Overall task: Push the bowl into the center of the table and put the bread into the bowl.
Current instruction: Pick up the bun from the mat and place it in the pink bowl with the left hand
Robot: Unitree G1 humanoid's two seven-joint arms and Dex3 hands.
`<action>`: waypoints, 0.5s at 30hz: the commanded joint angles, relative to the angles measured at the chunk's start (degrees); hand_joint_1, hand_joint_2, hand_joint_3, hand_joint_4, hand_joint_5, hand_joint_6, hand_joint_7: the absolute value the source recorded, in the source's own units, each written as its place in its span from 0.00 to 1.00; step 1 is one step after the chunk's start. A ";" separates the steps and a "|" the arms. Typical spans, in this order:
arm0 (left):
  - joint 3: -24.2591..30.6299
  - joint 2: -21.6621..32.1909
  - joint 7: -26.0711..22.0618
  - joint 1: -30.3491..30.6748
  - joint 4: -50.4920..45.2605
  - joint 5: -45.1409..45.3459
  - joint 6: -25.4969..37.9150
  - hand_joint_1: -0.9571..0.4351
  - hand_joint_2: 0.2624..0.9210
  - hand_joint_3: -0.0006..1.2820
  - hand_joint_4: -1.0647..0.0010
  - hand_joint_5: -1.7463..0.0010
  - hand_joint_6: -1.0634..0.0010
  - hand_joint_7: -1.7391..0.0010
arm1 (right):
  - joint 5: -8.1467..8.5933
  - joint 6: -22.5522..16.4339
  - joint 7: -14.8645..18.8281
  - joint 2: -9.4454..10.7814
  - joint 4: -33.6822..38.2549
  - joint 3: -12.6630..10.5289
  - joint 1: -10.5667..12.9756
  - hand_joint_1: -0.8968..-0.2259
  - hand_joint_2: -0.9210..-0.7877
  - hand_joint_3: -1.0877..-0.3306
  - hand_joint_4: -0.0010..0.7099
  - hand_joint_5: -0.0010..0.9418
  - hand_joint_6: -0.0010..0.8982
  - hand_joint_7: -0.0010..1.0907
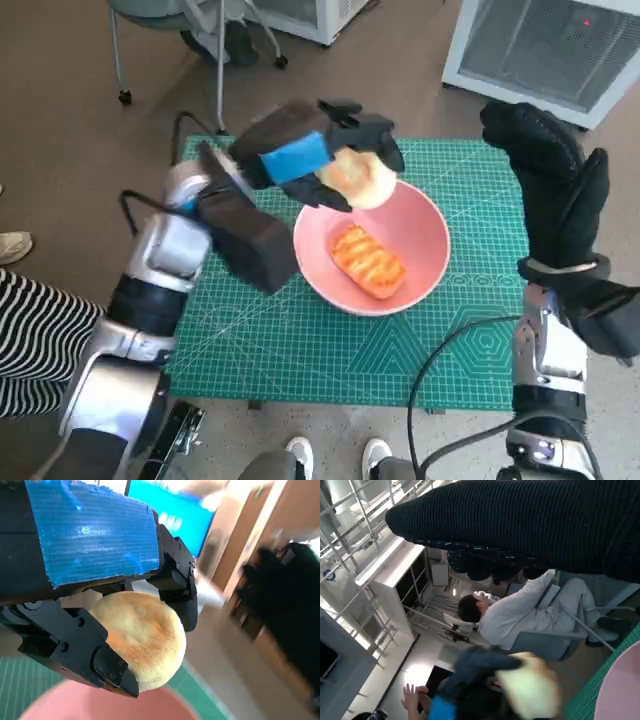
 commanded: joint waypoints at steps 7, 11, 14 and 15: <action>-2.56 -3.39 -2.29 -4.84 12.08 0.86 0.38 0.69 1.00 0.04 0.31 0.36 0.42 0.33 | 0.06 0.22 0.28 -0.74 -0.36 -0.30 2.08 0.31 0.00 0.51 0.21 0.00 0.05 0.39; -2.97 -4.44 -3.48 -5.40 14.56 0.85 2.19 0.69 1.00 0.14 0.47 0.28 0.53 0.24 | -0.08 0.23 0.04 -0.81 -0.47 -0.37 2.17 0.31 0.00 0.51 0.21 0.00 0.05 0.39; -4.00 -4.65 -4.33 -5.58 15.72 1.84 4.01 0.65 0.92 0.13 0.60 0.60 0.63 0.52 | -0.13 0.19 -0.06 -0.78 -0.33 -0.41 2.11 0.31 0.00 0.51 0.21 0.00 0.05 0.39; -4.30 -4.71 -4.60 -5.67 16.04 2.11 4.66 0.61 0.91 0.10 0.65 0.74 0.67 0.66 | -0.15 0.18 -0.09 -0.77 -0.27 -0.41 2.08 0.31 0.00 0.51 0.21 0.00 0.05 0.39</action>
